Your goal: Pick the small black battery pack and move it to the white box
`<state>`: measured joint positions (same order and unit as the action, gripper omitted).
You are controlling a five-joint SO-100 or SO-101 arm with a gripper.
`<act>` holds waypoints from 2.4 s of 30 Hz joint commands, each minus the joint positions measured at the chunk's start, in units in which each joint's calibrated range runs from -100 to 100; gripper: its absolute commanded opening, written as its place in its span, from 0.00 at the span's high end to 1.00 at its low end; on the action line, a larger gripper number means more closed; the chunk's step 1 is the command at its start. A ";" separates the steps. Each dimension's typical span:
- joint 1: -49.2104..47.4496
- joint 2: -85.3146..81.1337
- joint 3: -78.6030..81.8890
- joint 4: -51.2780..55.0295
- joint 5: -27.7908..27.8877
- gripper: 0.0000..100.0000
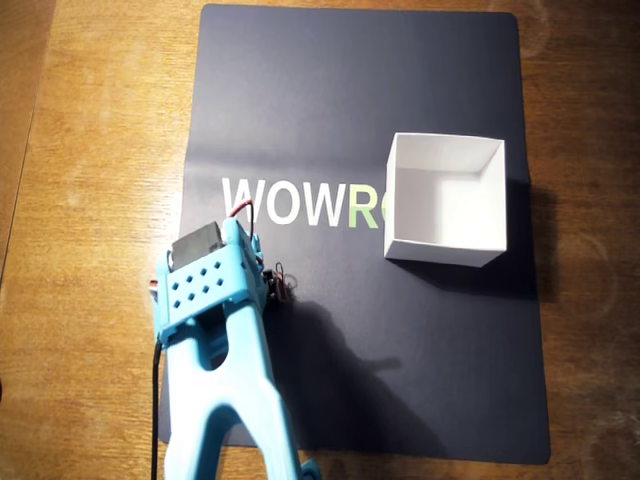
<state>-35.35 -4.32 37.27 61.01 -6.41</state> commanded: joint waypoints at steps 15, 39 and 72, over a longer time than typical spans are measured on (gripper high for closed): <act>9.25 -13.78 -3.49 1.04 2.85 0.90; 28.26 -15.45 -18.09 0.78 7.47 0.90; 61.69 -14.84 -25.62 -4.39 17.03 0.90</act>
<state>23.61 -17.03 15.82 58.40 10.40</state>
